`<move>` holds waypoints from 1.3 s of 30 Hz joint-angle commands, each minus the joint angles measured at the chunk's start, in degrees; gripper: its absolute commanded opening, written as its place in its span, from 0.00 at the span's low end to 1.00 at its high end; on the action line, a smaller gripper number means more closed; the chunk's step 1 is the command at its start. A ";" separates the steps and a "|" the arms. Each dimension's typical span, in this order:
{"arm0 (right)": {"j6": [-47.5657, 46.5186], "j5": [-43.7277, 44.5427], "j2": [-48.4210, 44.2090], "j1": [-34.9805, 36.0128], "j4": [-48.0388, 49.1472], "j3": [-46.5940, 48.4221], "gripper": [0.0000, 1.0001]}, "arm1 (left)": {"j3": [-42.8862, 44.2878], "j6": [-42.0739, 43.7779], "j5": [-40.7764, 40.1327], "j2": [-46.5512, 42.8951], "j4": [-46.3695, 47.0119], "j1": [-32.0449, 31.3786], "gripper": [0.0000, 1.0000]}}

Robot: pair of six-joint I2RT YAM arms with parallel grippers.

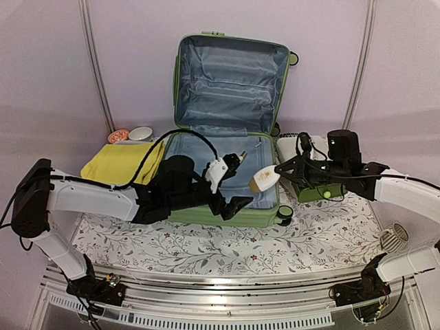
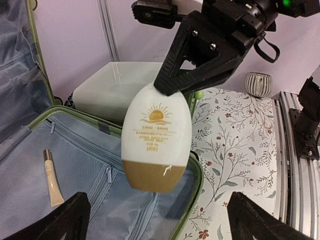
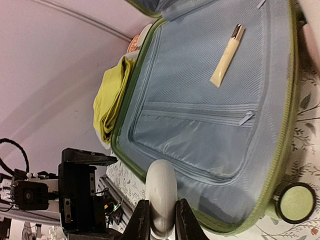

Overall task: Open, take out, and arrange the luggage
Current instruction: Pass from the left arm to the right, then place the makeup in the drawer.

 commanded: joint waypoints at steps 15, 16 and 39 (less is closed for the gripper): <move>-11.64 28.60 -12.88 -12.24 -23.09 1.89 0.08 | -1.38 0.65 -2.63 -3.62 0.49 -0.74 0.98; -12.32 29.23 -13.09 -12.33 -23.61 2.00 0.08 | -1.31 0.68 -2.57 -3.47 0.50 -0.75 0.98; -16.24 27.54 -3.19 -13.87 -18.76 2.10 0.28 | 3.03 -1.15 -11.02 -1.70 -6.93 -0.10 0.98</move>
